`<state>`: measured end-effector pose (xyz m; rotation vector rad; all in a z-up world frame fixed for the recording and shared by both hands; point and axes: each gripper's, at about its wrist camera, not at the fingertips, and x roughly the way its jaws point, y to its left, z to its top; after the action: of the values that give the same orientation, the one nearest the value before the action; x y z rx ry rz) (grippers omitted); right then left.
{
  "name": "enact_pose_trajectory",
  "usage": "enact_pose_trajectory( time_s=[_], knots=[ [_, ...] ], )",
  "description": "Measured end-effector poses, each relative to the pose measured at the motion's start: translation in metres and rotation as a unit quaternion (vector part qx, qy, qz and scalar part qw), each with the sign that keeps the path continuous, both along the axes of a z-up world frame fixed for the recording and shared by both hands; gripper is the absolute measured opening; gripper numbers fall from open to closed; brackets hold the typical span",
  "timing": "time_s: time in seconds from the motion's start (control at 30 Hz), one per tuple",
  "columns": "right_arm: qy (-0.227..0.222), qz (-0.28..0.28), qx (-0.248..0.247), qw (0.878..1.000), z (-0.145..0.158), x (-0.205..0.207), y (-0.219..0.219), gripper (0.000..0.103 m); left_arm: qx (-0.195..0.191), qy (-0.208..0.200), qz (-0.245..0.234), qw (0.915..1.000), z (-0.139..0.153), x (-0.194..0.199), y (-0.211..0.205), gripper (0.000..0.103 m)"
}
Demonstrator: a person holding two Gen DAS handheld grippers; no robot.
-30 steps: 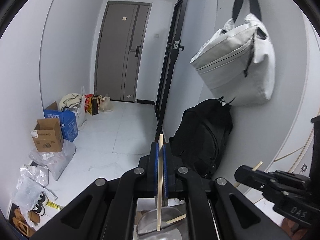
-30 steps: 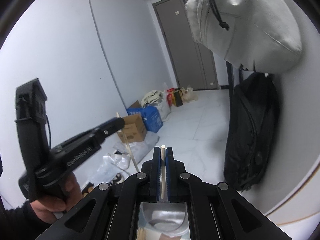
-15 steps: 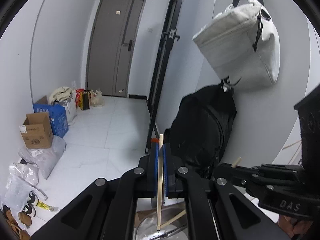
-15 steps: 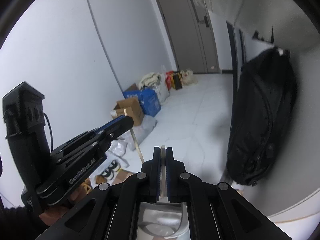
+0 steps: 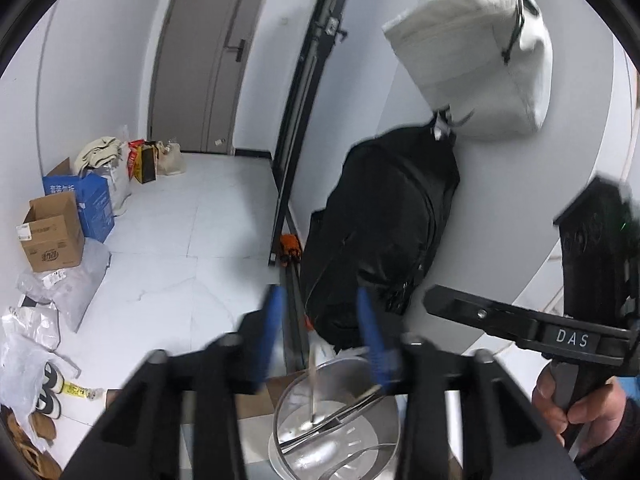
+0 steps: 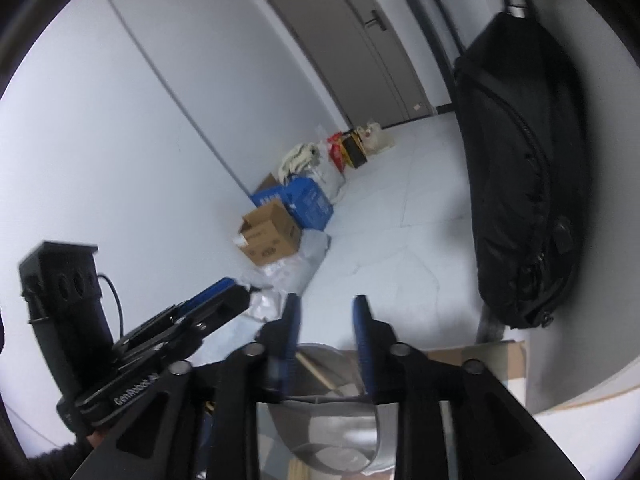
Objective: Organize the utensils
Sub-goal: 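Lower the chopstick into the holder and open the right gripper, then raise the right gripper away from the holder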
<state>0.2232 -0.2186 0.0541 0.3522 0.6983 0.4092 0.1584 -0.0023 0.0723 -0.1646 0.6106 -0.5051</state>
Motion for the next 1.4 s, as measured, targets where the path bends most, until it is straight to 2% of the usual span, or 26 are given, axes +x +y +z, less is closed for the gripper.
enact_pose_trajectory(
  time_s=[0.07, 0.13, 0.27, 0.33, 0.4, 0.5, 0.63, 0.8, 0.97, 1.1, 1.33, 1.4],
  knots=[
    [-0.006, -0.006, 0.014, 1.0, 0.002, -0.007, -0.009, 0.04, 0.0, 0.001, 0.01, 0.9999, 0.001, -0.003, 0.002, 0.044],
    [-0.007, -0.015, 0.021, 1.0, 0.004, -0.012, -0.011, 0.05, 0.0, 0.002, 0.02, 0.9998, 0.004, -0.007, 0.004, 0.044],
    [-0.011, -0.022, 0.031, 0.999, 0.009, -0.031, -0.018, 0.054, 0.01, 0.0, 0.036, 0.9993, 0.005, -0.014, 0.007, 0.047],
    [-0.015, -0.027, 0.031, 0.999, 0.011, -0.038, -0.018, 0.064, 0.021, -0.002, 0.05, 0.9985, 0.005, -0.02, 0.01, 0.049],
    [-0.019, -0.03, 0.033, 0.999, 0.011, -0.043, -0.015, 0.067, 0.031, -0.003, 0.067, 0.9972, 0.006, -0.027, 0.012, 0.058],
    [-0.022, -0.03, 0.035, 0.999, 0.012, -0.054, -0.013, 0.069, 0.032, -0.005, 0.086, 0.9957, 0.008, -0.04, 0.017, 0.059],
    [-0.034, -0.028, 0.027, 0.999, 0.013, -0.071, -0.006, 0.076, 0.039, -0.007, 0.119, 0.9921, 0.01, -0.056, 0.02, 0.059],
    [-0.061, -0.016, 0.014, 0.998, 0.016, -0.097, 0.005, 0.081, 0.048, -0.025, 0.15, 0.9871, 0.013, -0.077, 0.021, 0.074],
    [-0.081, -0.007, 0.005, 0.997, 0.019, -0.12, 0.018, 0.088, 0.052, -0.029, 0.163, 0.9848, 0.01, -0.095, 0.026, 0.074],
    [-0.095, -0.007, -0.005, 0.995, 0.018, -0.138, 0.027, 0.095, 0.051, -0.024, 0.174, 0.983, 0.005, -0.104, 0.031, 0.082],
    [-0.113, -0.001, -0.029, 0.993, 0.01, -0.163, 0.039, 0.1, 0.048, -0.032, 0.18, 0.9819, -0.008, -0.128, 0.036, 0.083],
    [-0.118, 0.001, -0.035, 0.992, 0.004, -0.17, 0.041, 0.101, 0.054, -0.041, 0.179, 0.9816, -0.011, -0.135, 0.034, 0.086]
  ],
)
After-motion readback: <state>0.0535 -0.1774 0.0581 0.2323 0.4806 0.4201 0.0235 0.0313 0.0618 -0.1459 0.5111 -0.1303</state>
